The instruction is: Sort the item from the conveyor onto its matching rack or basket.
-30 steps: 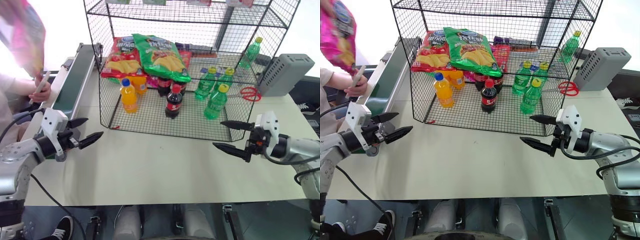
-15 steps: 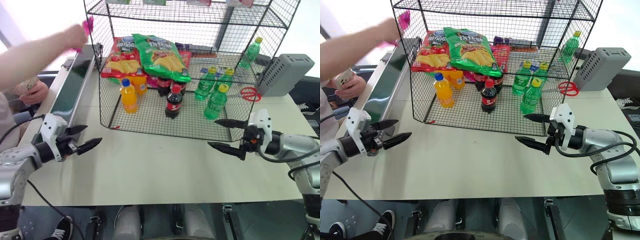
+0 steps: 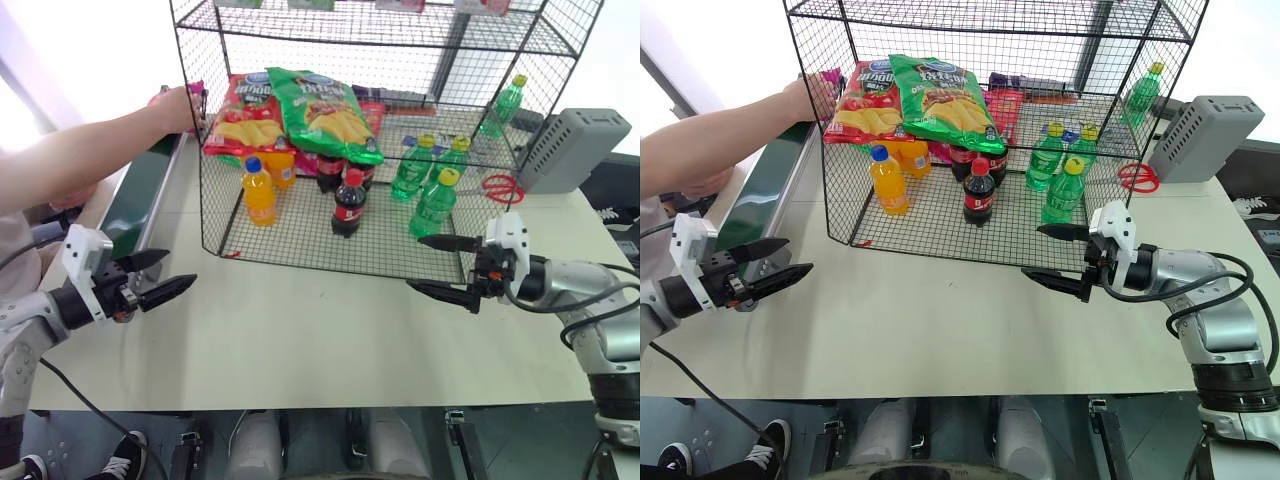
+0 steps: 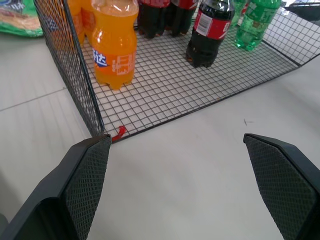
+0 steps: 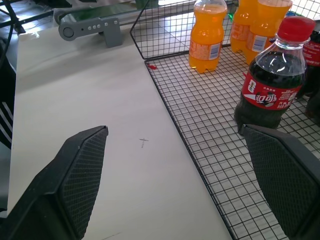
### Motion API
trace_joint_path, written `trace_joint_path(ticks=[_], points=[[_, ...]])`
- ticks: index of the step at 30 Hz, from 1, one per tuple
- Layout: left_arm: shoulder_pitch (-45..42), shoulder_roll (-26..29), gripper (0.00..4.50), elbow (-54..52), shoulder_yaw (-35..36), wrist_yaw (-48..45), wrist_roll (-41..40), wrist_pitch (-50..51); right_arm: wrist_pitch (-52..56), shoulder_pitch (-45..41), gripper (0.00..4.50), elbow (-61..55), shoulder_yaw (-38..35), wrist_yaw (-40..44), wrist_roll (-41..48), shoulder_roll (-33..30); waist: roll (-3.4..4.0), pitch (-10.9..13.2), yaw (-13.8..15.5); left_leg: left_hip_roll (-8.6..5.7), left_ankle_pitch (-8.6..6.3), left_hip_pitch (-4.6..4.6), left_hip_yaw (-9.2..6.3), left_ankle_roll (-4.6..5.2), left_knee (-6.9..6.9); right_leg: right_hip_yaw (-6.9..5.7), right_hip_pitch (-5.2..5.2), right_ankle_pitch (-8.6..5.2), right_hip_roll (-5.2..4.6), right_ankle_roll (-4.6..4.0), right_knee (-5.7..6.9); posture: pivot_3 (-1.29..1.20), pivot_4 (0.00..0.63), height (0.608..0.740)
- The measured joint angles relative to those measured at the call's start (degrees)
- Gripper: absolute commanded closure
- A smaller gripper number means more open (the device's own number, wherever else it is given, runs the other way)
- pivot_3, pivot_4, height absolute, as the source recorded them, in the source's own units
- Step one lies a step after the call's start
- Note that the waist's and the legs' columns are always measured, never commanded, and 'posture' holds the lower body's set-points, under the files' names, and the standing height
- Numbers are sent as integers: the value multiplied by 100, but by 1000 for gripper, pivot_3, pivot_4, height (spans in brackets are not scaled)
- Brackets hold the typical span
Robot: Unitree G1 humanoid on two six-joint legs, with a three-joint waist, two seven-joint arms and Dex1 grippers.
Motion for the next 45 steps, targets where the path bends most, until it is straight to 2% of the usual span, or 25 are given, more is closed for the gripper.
trace_joint_path(ticks=[4,14,18,23,30,36,45], points=[[26,-70,0,2,11,145,372,-616,-44,-46,43,61,22,42,-18,2,0,0,1,0,0,0,0,0,0,0,0,0,0,0,0,0,150,740],[258,-80,0,17,68,174,555,-829,181,-174,43,-125,250,-91,79,394,0,0,-6,1,0,1,1,0,0,0,-1,0,0,0,1,0,150,740],[555,-82,0,20,257,229,868,-1432,629,-252,43,-387,507,-208,405,822,0,0,-31,3,0,1,-1,0,-1,-1,-1,0,1,-1,3,0,150,740],[1296,-2,0,83,595,319,1845,-2884,815,-497,43,-495,869,-281,455,1129,1,-1,-48,3,0,1,3,0,-2,-1,-3,0,-2,-3,0,0,150,740],[2031,47,0,271,1222,422,2585,-4276,645,-692,43,-458,1132,-43,345,1183,0,-2,-8,3,-1,-1,5,0,-2,-1,-4,0,-4,-3,-2,0,150,740],[2611,51,0,930,1461,932,3515,-5515,-21,-722,43,-340,1581,373,-138,1187,0,-2,-36,6,-1,-1,8,1,-4,-3,-8,-1,-2,-3,-1,0,150,740],[2654,299,0,1757,1460,1547,3999,-6227,-259,-854,43,-82,1579,438,-271,1202,-4,-4,-23,8,-2,-1,11,1,-3,-3,-9,0,-5,-3,-1,0,150,740]])
